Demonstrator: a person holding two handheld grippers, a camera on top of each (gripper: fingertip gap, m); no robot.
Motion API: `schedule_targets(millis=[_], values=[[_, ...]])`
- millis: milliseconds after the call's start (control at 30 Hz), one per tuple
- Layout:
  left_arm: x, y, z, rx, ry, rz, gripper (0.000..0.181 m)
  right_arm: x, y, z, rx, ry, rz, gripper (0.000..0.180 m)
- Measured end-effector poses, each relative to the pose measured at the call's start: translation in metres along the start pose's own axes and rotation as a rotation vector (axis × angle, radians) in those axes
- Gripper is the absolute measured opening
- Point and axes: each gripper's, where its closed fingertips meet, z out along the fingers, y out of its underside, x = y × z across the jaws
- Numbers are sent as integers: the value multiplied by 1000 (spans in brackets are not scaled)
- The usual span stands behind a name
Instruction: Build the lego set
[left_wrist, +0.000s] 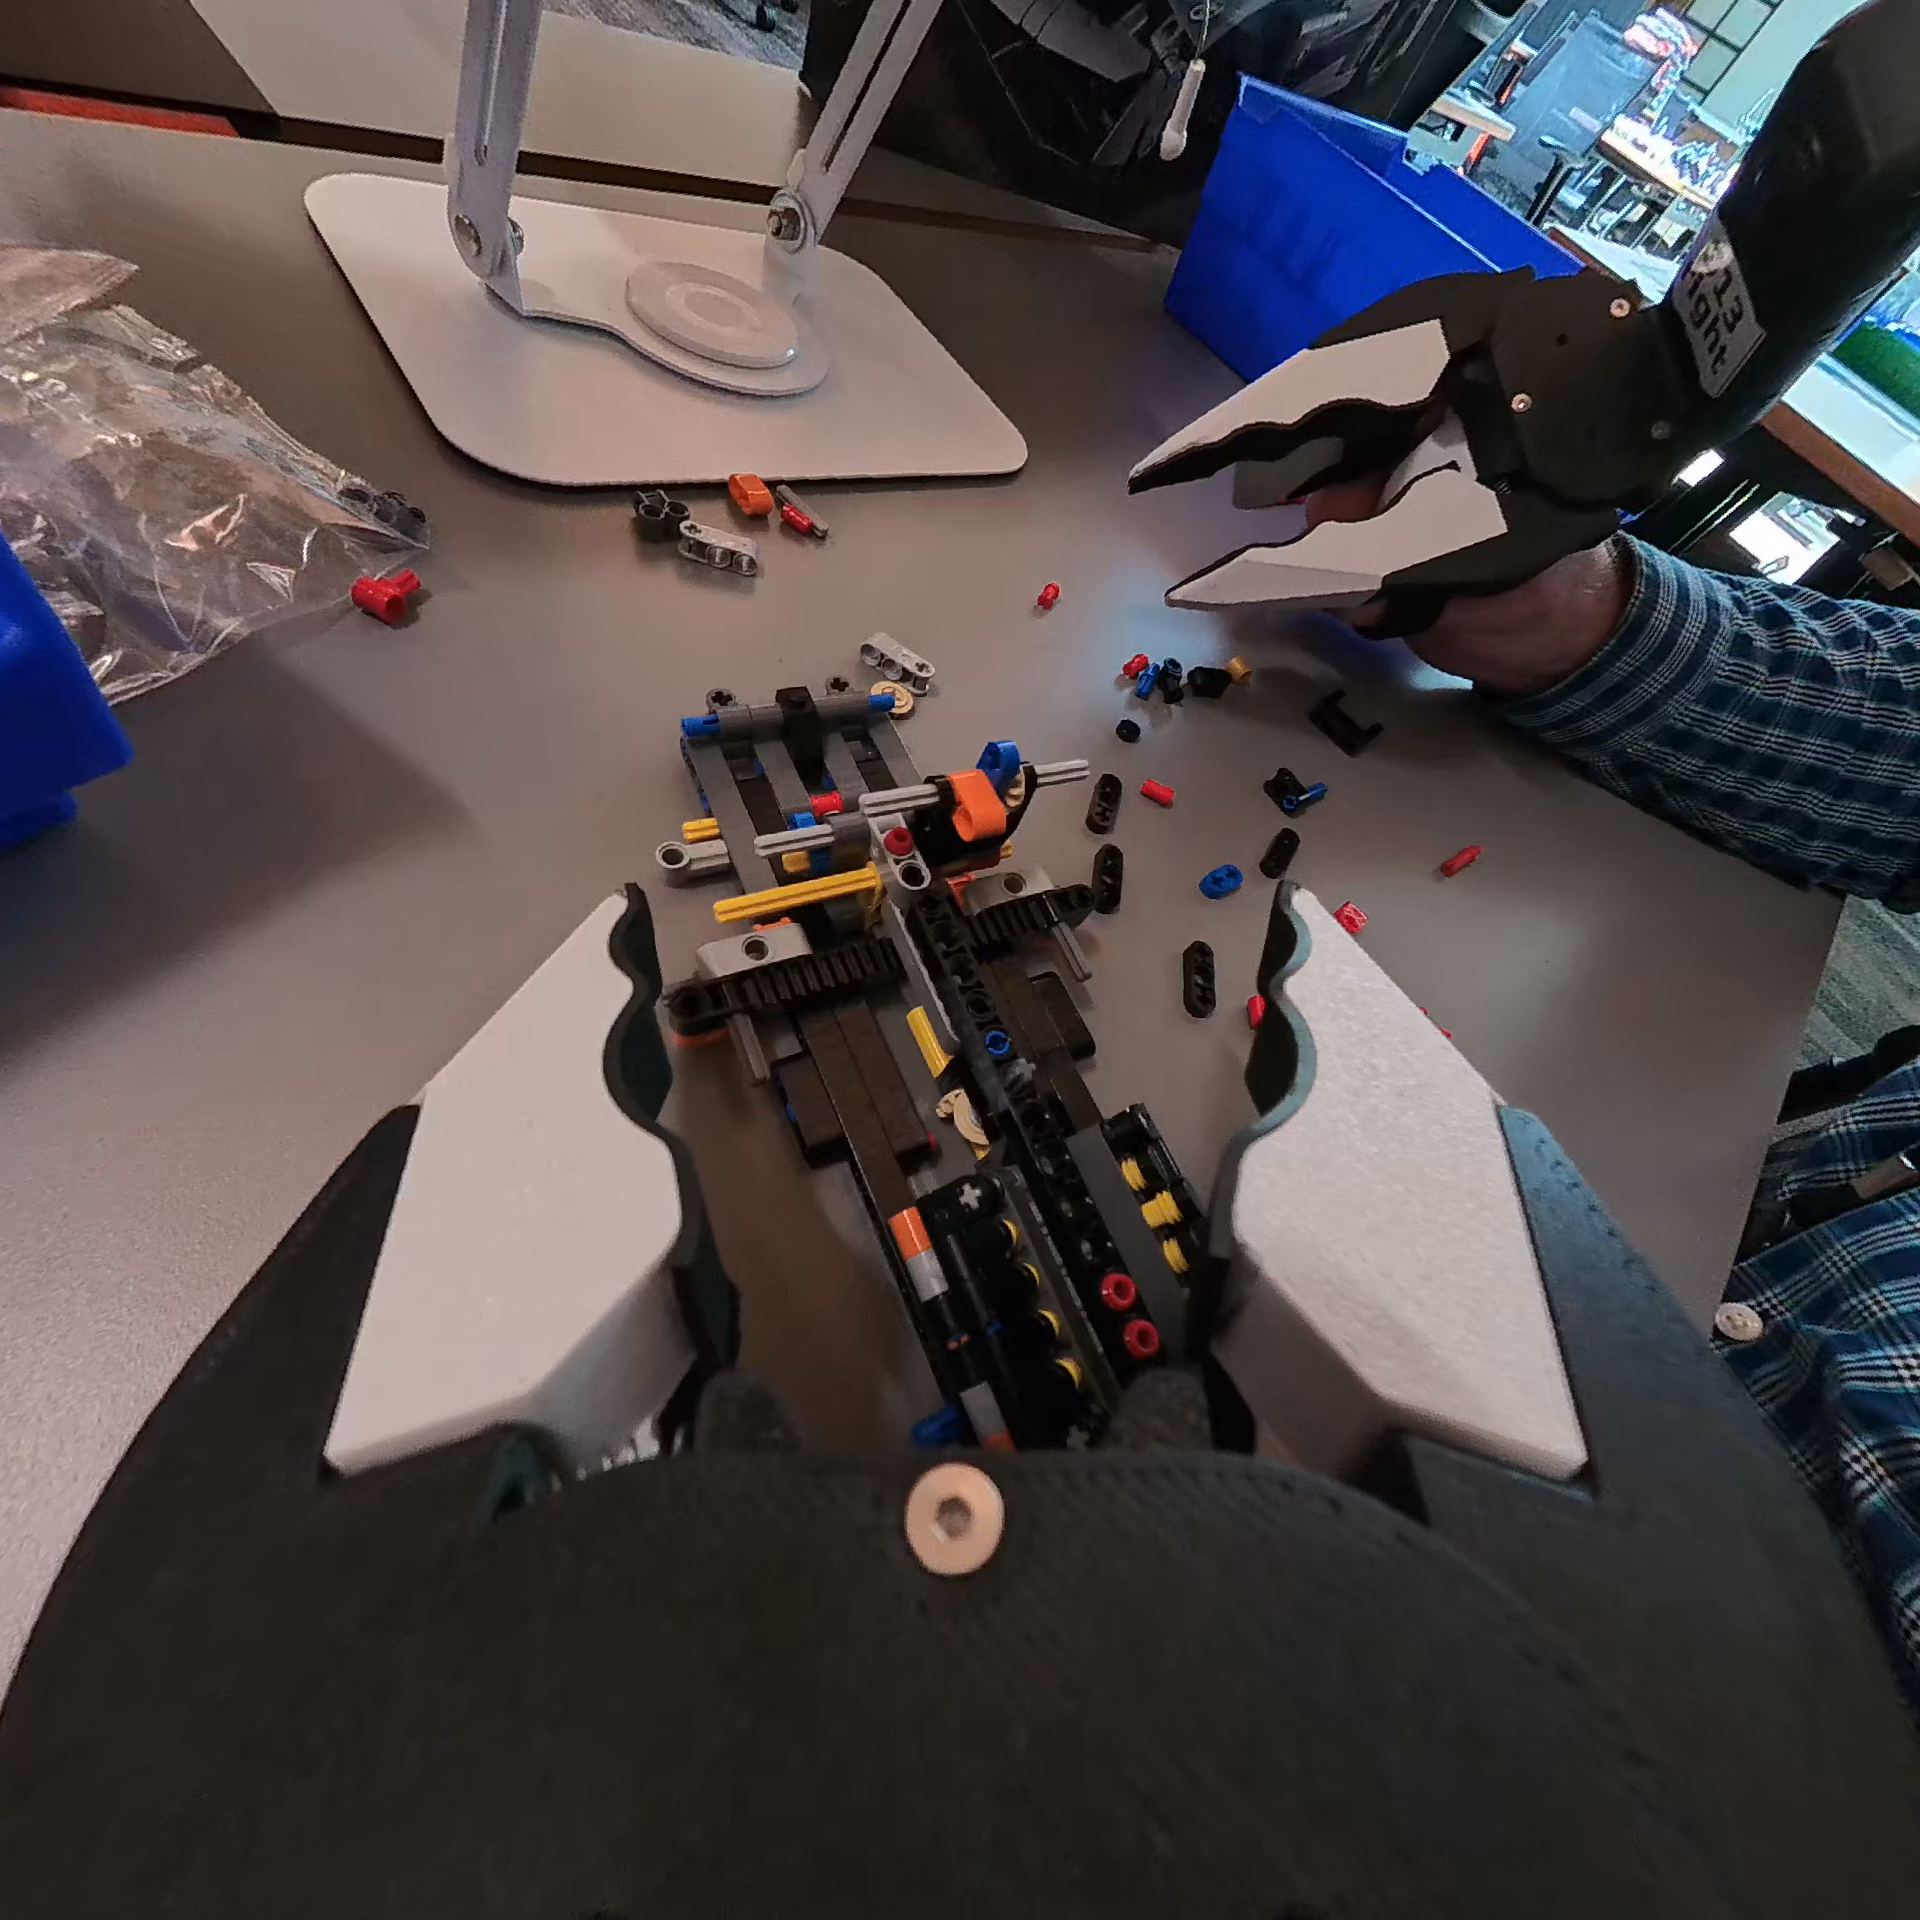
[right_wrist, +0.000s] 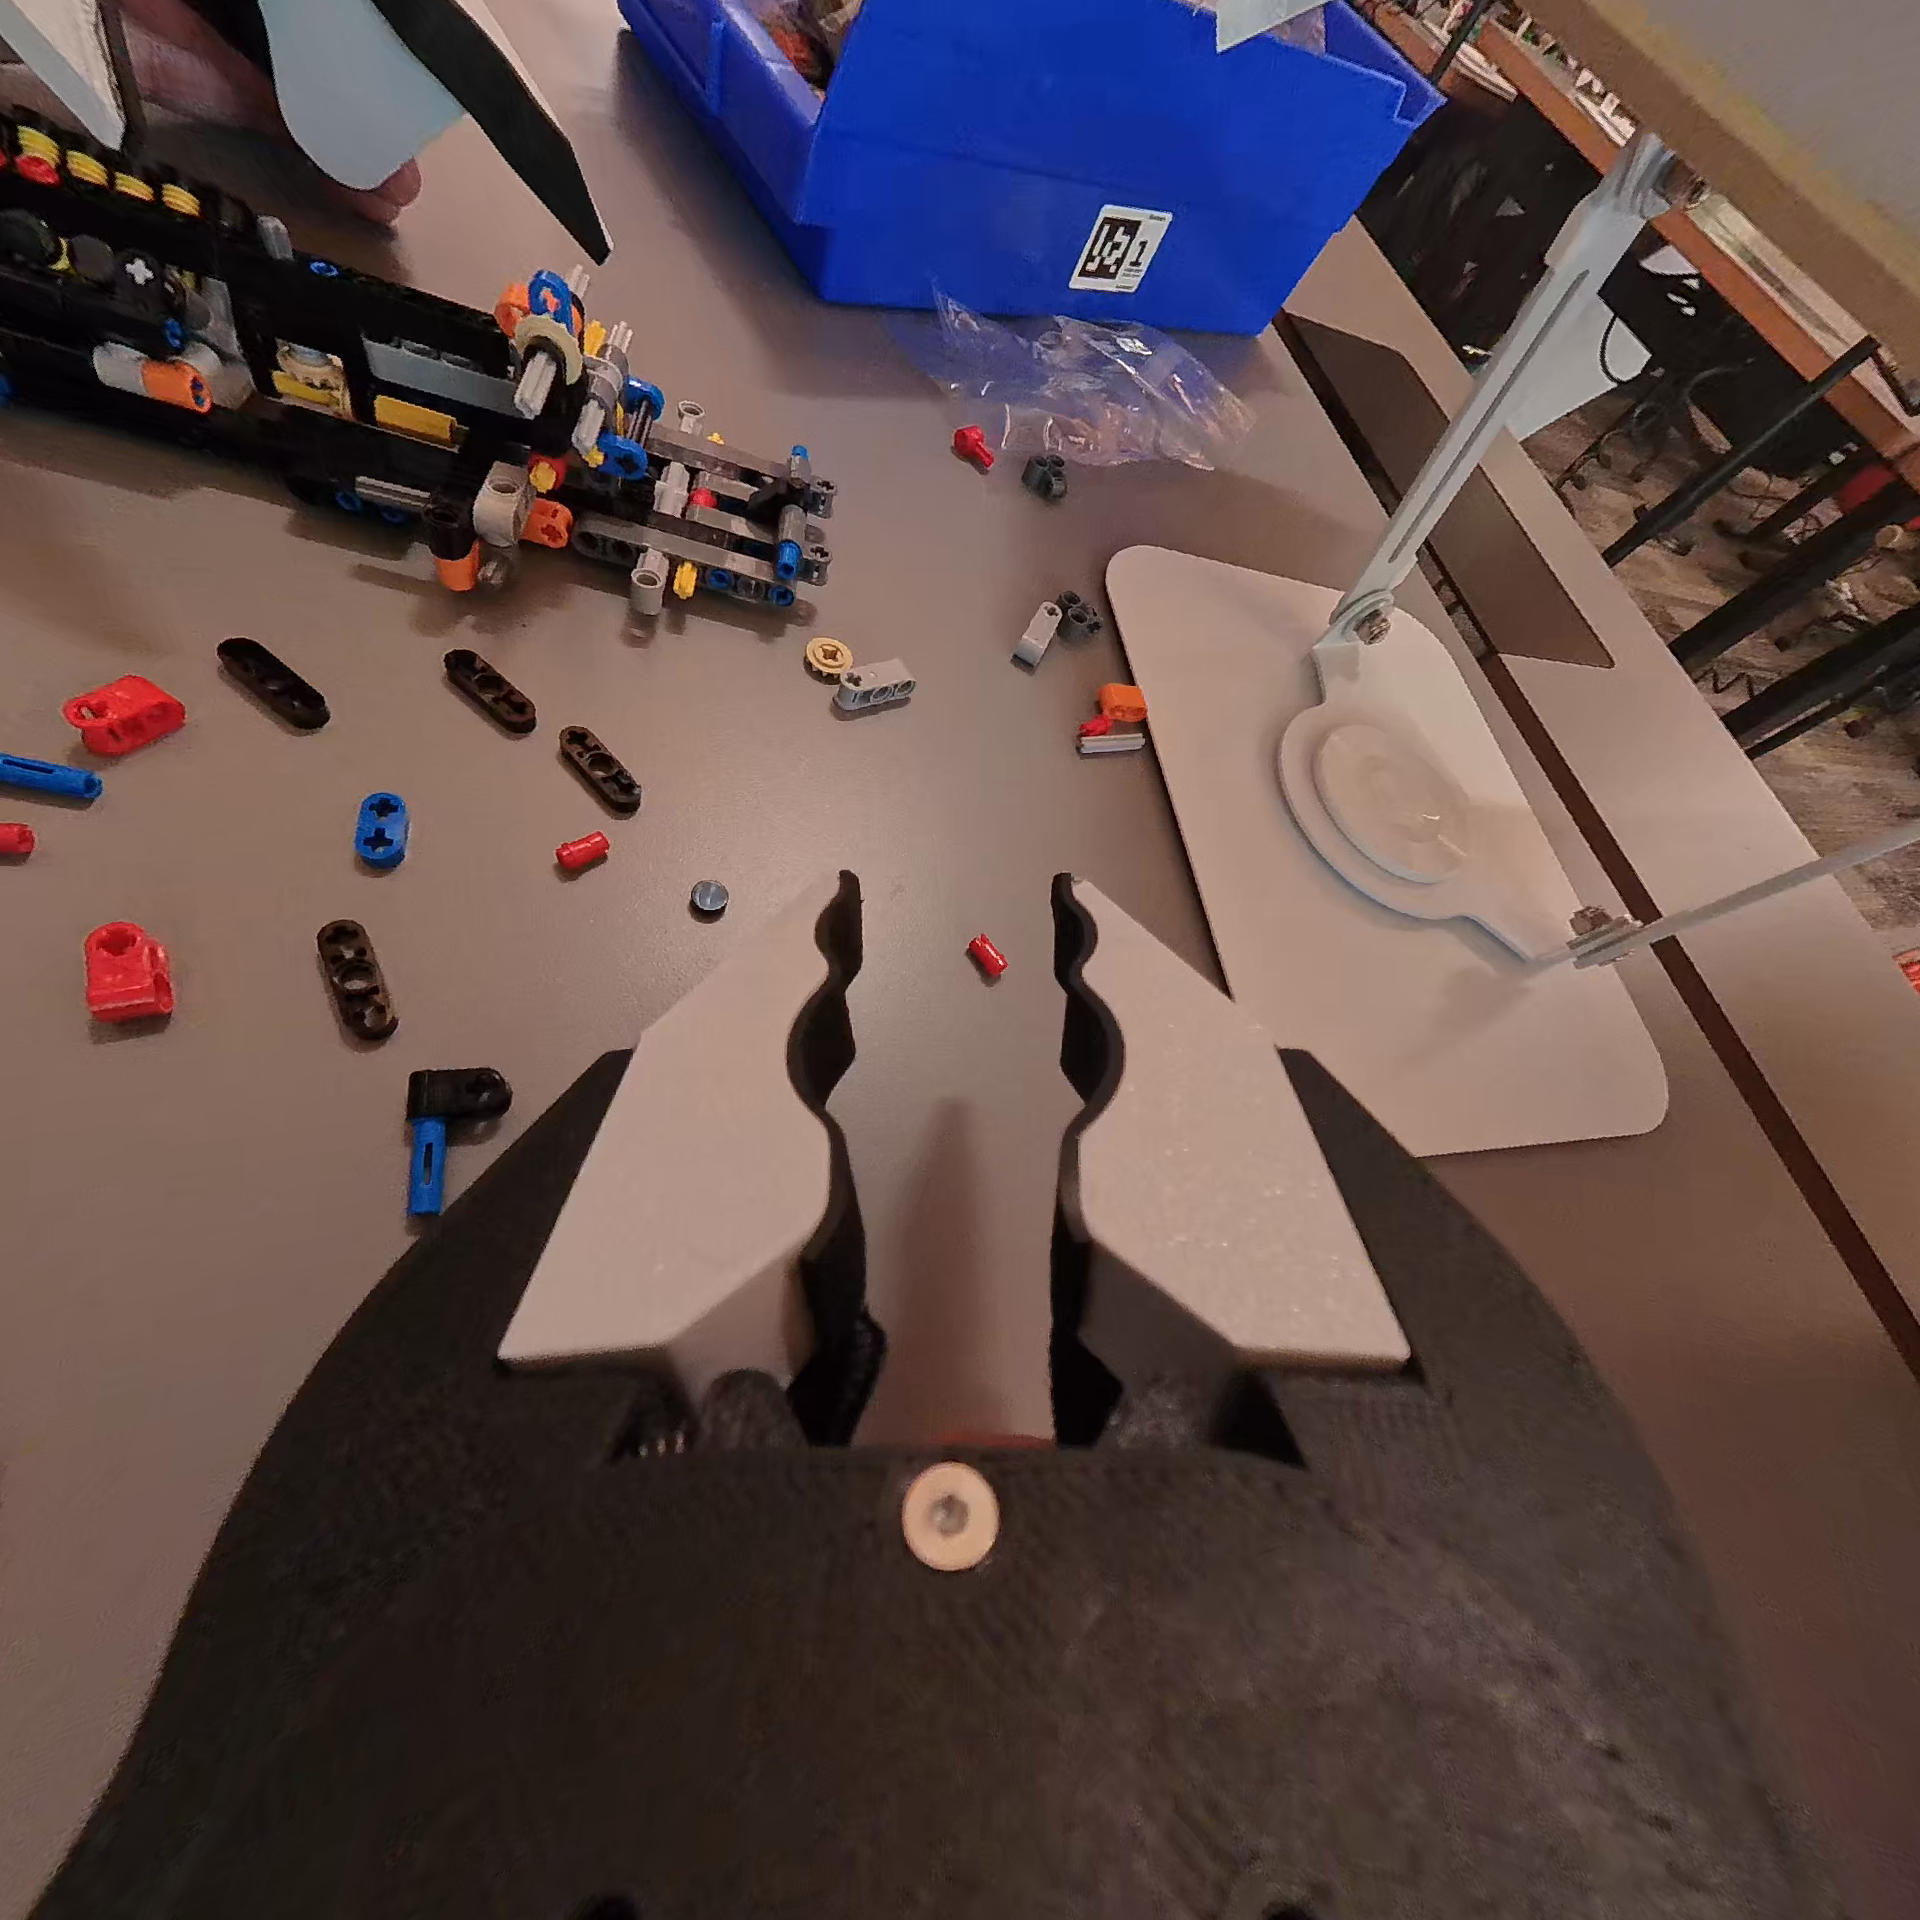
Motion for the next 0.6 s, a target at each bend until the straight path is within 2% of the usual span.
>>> schedule_targets(millis=[600], values=[[0,0,0,2,3,-1,113,-1,1,1,-4,-2,-7,34]])
